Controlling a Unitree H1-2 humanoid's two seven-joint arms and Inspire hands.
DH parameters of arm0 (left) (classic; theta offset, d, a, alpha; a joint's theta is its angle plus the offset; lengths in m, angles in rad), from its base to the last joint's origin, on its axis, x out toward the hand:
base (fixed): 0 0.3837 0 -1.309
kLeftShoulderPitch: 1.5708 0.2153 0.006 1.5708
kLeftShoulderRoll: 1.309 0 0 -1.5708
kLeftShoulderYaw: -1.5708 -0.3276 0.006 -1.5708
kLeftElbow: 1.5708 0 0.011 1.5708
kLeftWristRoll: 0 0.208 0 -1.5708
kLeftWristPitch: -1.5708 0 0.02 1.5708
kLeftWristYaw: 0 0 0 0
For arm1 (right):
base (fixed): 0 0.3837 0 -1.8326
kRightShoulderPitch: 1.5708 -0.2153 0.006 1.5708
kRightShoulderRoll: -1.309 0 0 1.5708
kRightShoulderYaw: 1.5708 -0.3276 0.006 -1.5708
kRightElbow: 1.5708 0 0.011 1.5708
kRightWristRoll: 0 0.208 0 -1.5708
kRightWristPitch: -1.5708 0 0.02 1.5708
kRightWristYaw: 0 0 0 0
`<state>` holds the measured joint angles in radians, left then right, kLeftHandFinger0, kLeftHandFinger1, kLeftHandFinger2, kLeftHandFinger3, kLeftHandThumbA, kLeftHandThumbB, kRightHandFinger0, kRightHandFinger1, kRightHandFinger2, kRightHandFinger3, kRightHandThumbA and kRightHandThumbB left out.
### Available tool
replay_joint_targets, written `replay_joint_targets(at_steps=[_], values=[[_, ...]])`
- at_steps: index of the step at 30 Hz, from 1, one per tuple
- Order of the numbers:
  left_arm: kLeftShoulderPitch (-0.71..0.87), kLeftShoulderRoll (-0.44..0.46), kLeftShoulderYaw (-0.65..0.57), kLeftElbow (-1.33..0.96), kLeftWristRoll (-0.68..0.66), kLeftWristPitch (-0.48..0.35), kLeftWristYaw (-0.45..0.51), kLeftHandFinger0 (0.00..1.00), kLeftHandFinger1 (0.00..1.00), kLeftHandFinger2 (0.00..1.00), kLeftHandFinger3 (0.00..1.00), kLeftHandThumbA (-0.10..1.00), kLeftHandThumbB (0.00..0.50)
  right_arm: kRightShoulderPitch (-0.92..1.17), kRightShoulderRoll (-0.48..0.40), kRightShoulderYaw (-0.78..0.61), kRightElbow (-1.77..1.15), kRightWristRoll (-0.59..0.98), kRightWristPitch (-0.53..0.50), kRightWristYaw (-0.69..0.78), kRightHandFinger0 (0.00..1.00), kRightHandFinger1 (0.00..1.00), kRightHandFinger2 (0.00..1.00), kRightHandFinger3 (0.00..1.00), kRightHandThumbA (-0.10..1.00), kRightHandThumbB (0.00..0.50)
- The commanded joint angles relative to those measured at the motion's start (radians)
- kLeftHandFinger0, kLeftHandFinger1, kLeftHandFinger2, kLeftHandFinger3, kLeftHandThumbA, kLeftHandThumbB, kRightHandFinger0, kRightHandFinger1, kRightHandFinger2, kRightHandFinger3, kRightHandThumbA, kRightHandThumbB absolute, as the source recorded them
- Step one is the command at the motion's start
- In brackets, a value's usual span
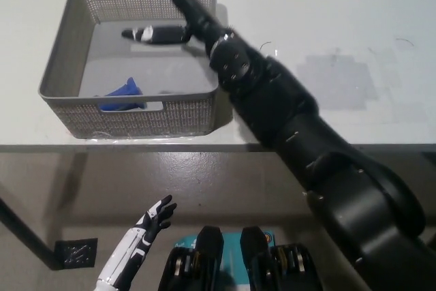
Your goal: Use the right hand to pick up a chess pieces and put it into a container on the left hand side
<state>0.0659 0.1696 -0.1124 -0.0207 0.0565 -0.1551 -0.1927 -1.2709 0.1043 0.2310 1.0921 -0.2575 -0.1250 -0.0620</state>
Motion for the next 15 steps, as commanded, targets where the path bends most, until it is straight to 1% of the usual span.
replay_joint_targets(at_steps=[1, 3, 5, 6, 7, 8, 9, 11, 13, 15], values=[[0.015, 0.011, -0.011, -0.020, 0.005, -0.030, -0.011, 1.00, 1.00, 1.00, 1.00, 1.00, 0.237, 0.046, -0.080, -0.090, -0.353, 0.088, 0.047, 0.054, 1.00, 1.00, 1.00, 1.00, 1.00, 0.425], [0.030, 0.008, -0.015, -0.018, 0.004, -0.033, -0.011, 1.00, 1.00, 1.00, 1.00, 1.00, 0.233, 0.098, -0.105, -0.103, -0.491, 0.093, 0.080, 0.072, 1.00, 1.00, 1.00, 1.00, 1.00, 0.431], [0.047, 0.005, -0.016, -0.018, 0.004, -0.037, -0.008, 1.00, 1.00, 1.00, 1.00, 1.00, 0.244, 0.164, -0.125, -0.119, -0.644, 0.087, 0.124, 0.071, 1.00, 1.00, 1.00, 1.00, 1.00, 0.436], [0.060, 0.000, -0.016, -0.015, 0.003, -0.046, -0.005, 1.00, 1.00, 1.00, 1.00, 1.00, 0.238, 0.200, -0.138, -0.126, -0.719, 0.090, 0.138, 0.078, 1.00, 1.00, 1.00, 1.00, 1.00, 0.439], [0.063, 0.000, -0.017, -0.015, -0.006, -0.038, -0.010, 1.00, 1.00, 1.00, 1.00, 1.00, 0.242, 0.232, -0.155, -0.131, -0.785, 0.078, 0.139, 0.074, 1.00, 1.00, 1.00, 1.00, 1.00, 0.427], [0.072, -0.002, -0.018, -0.014, -0.005, -0.038, -0.009, 1.00, 1.00, 1.00, 1.00, 1.00, 0.253, 0.270, -0.169, -0.136, -0.856, 0.075, 0.156, 0.081, 1.00, 1.00, 1.00, 1.00, 1.00, 0.426], [0.078, -0.004, -0.018, -0.014, -0.002, -0.042, -0.006, 1.00, 1.00, 1.00, 1.00, 1.00, 0.247, 0.310, -0.184, -0.147, -0.927, 0.078, 0.174, 0.087, 1.00, 1.00, 1.00, 1.00, 1.00, 0.424], [0.101, -0.016, -0.017, -0.007, 0.008, -0.073, 0.012, 1.00, 1.00, 1.00, 1.00, 1.00, 0.222, 0.396, -0.204, -0.169, -1.051, 0.112, 0.192, 0.101, 1.00, 1.00, 1.00, 1.00, 1.00, 0.408], [0.123, -0.019, -0.018, -0.010, 0.007, -0.076, 0.014, 1.00, 1.00, 1.00, 1.00, 1.00, 0.224, 0.481, -0.217, -0.193, -1.161, 0.146, 0.217, 0.108, 1.00, 1.00, 1.00, 1.00, 1.00, 0.404], [0.146, -0.018, -0.020, -0.014, 0.006, -0.081, 0.012, 1.00, 1.00, 1.00, 1.00, 1.00, 0.207, 0.575, -0.237, -0.218, -1.250, 0.203, 0.202, 0.117, 1.00, 1.00, 1.00, 1.00, 1.00, 0.355]])
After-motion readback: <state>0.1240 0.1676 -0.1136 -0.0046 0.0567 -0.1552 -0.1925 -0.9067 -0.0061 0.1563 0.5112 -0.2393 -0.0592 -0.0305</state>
